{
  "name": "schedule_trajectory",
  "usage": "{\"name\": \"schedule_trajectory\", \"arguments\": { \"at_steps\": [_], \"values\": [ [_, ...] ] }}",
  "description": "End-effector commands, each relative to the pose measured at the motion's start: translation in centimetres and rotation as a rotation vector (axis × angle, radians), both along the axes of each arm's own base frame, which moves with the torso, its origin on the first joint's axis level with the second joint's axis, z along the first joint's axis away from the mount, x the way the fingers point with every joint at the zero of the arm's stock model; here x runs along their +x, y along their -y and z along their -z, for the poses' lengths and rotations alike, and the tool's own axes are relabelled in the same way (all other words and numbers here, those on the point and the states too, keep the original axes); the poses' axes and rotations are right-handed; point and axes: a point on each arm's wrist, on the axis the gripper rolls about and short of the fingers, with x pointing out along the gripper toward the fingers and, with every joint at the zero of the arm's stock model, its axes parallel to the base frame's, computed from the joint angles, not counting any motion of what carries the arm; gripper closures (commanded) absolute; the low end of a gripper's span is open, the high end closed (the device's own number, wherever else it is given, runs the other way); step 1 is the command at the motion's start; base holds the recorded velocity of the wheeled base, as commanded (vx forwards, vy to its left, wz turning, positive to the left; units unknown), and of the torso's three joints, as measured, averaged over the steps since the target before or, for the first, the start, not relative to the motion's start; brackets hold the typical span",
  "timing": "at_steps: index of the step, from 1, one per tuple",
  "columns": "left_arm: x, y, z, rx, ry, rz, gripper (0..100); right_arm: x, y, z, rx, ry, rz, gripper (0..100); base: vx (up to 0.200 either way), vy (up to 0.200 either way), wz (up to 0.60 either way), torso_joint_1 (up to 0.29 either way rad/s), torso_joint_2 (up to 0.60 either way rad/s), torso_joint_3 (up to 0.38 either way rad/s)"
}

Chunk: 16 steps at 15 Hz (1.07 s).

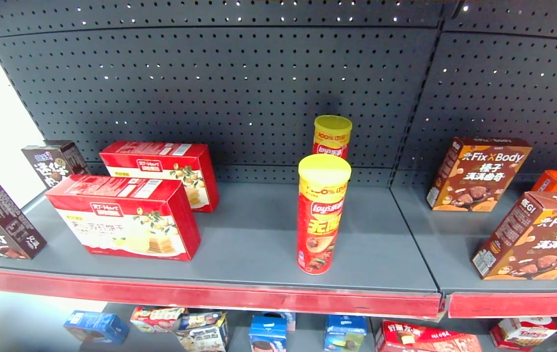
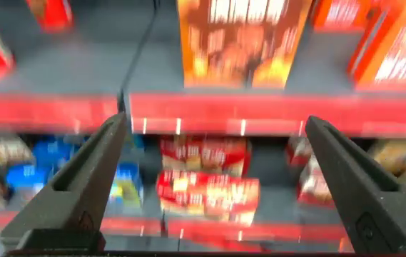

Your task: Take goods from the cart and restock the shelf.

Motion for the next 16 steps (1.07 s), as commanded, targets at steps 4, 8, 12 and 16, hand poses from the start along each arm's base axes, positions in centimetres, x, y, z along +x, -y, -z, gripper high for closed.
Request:
{"name": "schedule_trajectory", "arguments": {
  "at_steps": [4,8,12,16],
  "values": [
    [0.01,0.0,-0.02,-0.001,0.0,0.0,0,-0.82,0.02,2.13,0.001,0.004,-0.007,0,0.0,0.0,0.0,0.0,0.0,0.0],
    [0.01,0.0,-0.02,-0.001,0.0,0.0,0,-0.82,0.02,2.13,-0.002,0.004,-0.008,0,0.0,0.0,0.0,0.0,0.0,0.0],
    [0.01,0.0,-0.02,-0.001,0.0,0.0,0,-0.82,0.02,2.13,-0.002,0.004,-0.007,0,0.0,0.0,0.0,0.0,0.0,0.0],
    [0.14,0.18,0.22,0.052,-0.004,0.096,0,-0.82,0.02,2.13,-0.002,0.004,-0.008,0,0.0,0.0,0.0,0.0,0.0,0.0]
  ]
}}
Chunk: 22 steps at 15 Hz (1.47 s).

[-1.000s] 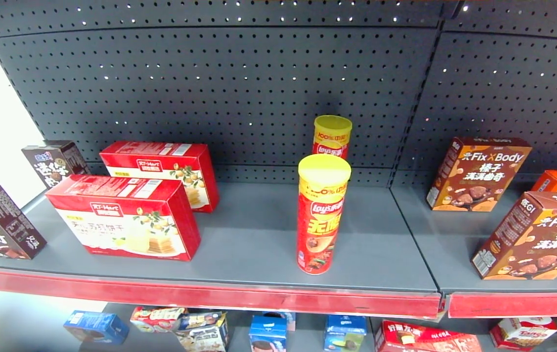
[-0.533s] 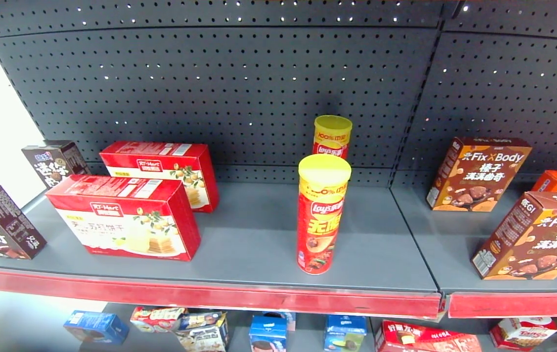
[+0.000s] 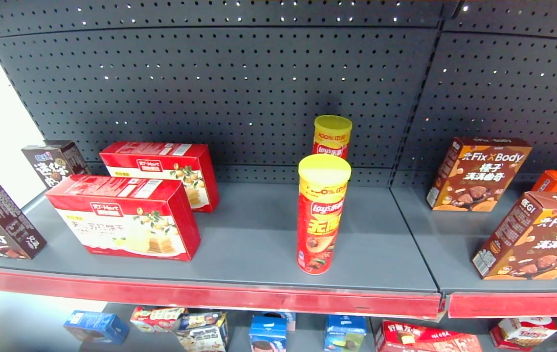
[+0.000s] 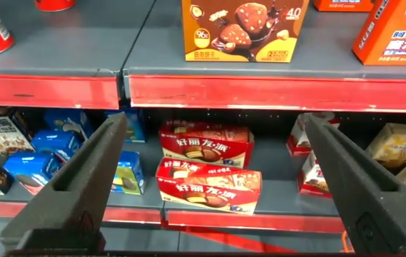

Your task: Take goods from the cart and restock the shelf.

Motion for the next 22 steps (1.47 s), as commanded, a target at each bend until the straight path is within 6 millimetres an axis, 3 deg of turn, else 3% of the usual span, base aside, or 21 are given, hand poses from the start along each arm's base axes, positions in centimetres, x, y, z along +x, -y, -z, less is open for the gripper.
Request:
{"name": "schedule_trajectory", "arguments": {
  "at_steps": [1,2,6,7,8,9,11,15,18,22],
  "values": [
    [0.1,0.2,0.2,0.09,0.007,0.094,0,0.0,0.0,0.0,0.0,-0.004,-0.001,0,0.0,0.0,0.0,0.0,0.0,0.0],
    [0.1,0.2,0.2,0.158,0.019,0.124,0,0.0,0.0,0.0,0.0,-0.004,-0.001,0,0.0,0.0,0.0,0.0,0.0,0.0],
    [0.3,0.2,0.1,0.15,0.002,0.187,0,0.0,0.0,0.0,0.0,-0.004,0.001,0,0.0,0.0,0.0,0.0,0.0,0.0],
    [0.5,0.2,-0.7,0.137,0.005,0.167,0,0.0,0.0,0.0,0.0,-0.004,0.001,0,0.0,0.0,0.0,0.0,0.0,0.0],
    [1.3,0.2,-5.1,0.072,0.08,0.156,0,0.0,0.0,0.0,0.0,-0.004,-0.001,0,0.0,0.0,0.0,0.0,0.0,0.0],
    [1.8,0.2,-5.8,0.06,0.076,0.159,0,0.0,0.0,0.0,0.0,-0.004,-0.001,0,0.0,0.0,0.0,0.0,0.0,0.0],
    [4.9,1.0,-10.2,0.071,0.023,0.28,0,0.0,0.0,0.0,0.0,-0.004,-0.001,0,0.0,0.0,0.0,0.0,0.0,0.0],
    [8.9,2.7,-11.8,0.292,0.01,0.504,0,0.0,0.0,0.0,0.0,-0.004,-0.001,0,0.0,0.0,0.0,0.0,0.0,0.0],
    [12.5,4.2,-12.9,0.275,0.067,0.615,0,0.0,0.0,0.0,0.0,-0.004,-0.001,0,0.0,0.0,0.0,0.0,0.0,0.0],
    [16.1,5.9,-11.4,0.133,-0.092,0.656,0,0.0,0.0,0.0,0.0,-0.004,-0.001,0,0.0,0.0,0.0,0.0,0.0,0.0]
  ]
}}
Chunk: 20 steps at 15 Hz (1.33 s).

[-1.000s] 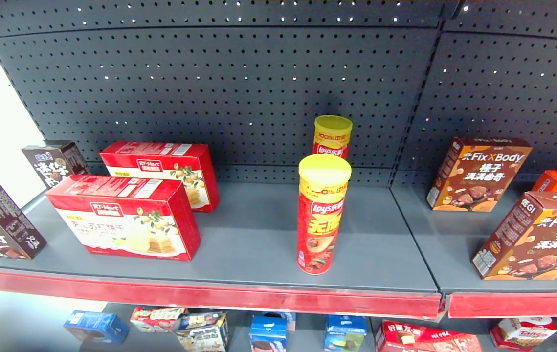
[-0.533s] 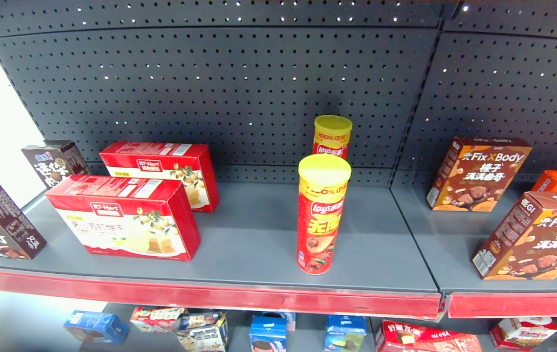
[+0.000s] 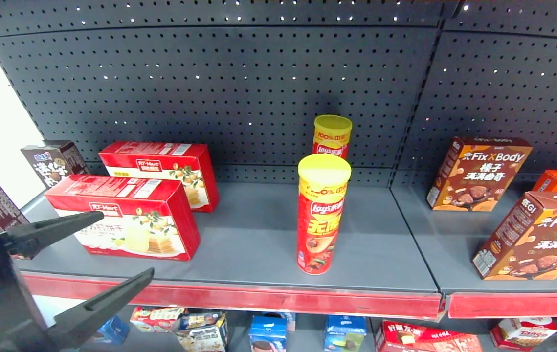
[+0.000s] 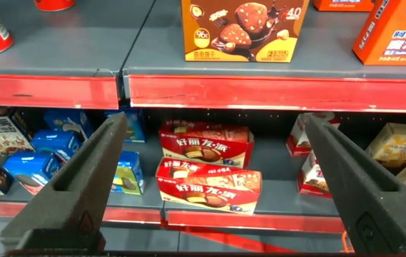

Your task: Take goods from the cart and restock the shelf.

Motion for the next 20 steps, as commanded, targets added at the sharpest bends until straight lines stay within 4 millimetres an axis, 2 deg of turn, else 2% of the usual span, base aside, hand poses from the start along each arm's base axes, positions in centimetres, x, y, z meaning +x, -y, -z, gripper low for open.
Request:
{"name": "schedule_trajectory", "arguments": {
  "at_steps": [1,4,7,14,16,18,20],
  "values": [
    [3.4,2.2,1.8,0.025,-0.145,0.06,0,0.0,0.0,0.0,0.0,-0.002,0.001,0,0.0,0.0,0.0,0.0,0.0,0.0],
    [7.0,4.4,1.5,0.028,-0.135,0.091,0,0.0,0.0,0.0,0.0,-0.002,0.001,0,0.0,0.0,0.0,0.0,0.0,0.0],
    [8.7,5.2,0.9,0.074,-0.078,0.106,0,0.0,0.0,0.0,0.0,-0.002,0.0,0,0.0,0.0,0.0,0.0,0.0,0.0],
    [8.8,5.1,0.6,0.114,-0.038,0.112,0,0.0,0.0,0.0,0.0,-0.002,0.001,0,0.0,0.0,0.0,0.0,0.0,0.0],
    [8.2,4.9,0.2,0.108,-0.015,0.116,0,0.0,0.0,0.0,0.0,-0.002,0.001,0,0.0,0.0,0.0,0.0,0.0,0.0],
    [7.6,4.5,-1.0,0.107,0.079,0.11,0,0.0,0.0,0.0,0.0,-0.002,0.001,0,0.0,0.0,0.0,0.0,0.0,0.0],
    [7.1,4.3,-2.3,0.145,0.245,0.121,0,0.0,0.0,0.0,0.0,-0.002,0.001,0,0.0,0.0,0.0,0.0,0.0,0.0]
  ]
}}
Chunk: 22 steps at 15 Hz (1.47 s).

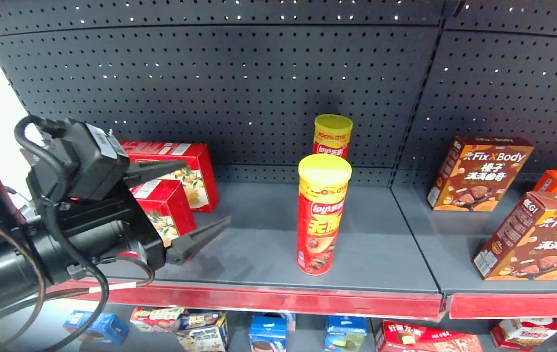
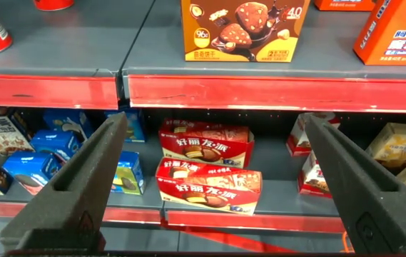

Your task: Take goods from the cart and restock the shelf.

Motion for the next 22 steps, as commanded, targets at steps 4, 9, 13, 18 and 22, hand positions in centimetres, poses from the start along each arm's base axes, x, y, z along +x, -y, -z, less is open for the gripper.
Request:
{"name": "schedule_trajectory", "arguments": {
  "at_steps": [4,9,13,18,22],
  "values": [
    [-1.7,-0.4,-0.4,0.057,0.258,0.139,0,0.0,0.0,0.0,0.0,-0.002,0.0,0,0.0,0.0,0.0,0.0,0.0,0.0],
    [0.8,-2.0,-0.4,-0.206,0.045,-0.038,0,0.0,0.0,0.0,0.0,-0.002,0.0,0,0.0,0.0,0.0,0.0,0.0,0.0],
    [5.0,-0.6,-4.2,-0.282,0.019,-0.066,0,0.0,0.0,0.0,0.0,-0.002,0.0,0,0.0,0.0,0.0,0.0,0.0,0.0],
    [4.5,1.9,-2.5,-0.2,-0.205,-0.001,0,0.0,0.0,0.0,0.0,-0.002,0.0,0,0.0,0.0,0.0,0.0,0.0,0.0],
    [4.5,4.0,-2.2,-0.271,-0.346,0.052,0,0.0,0.0,0.0,0.0,-0.002,0.001,0,0.0,0.0,0.0,0.0,0.0,0.0]
  ]
}}
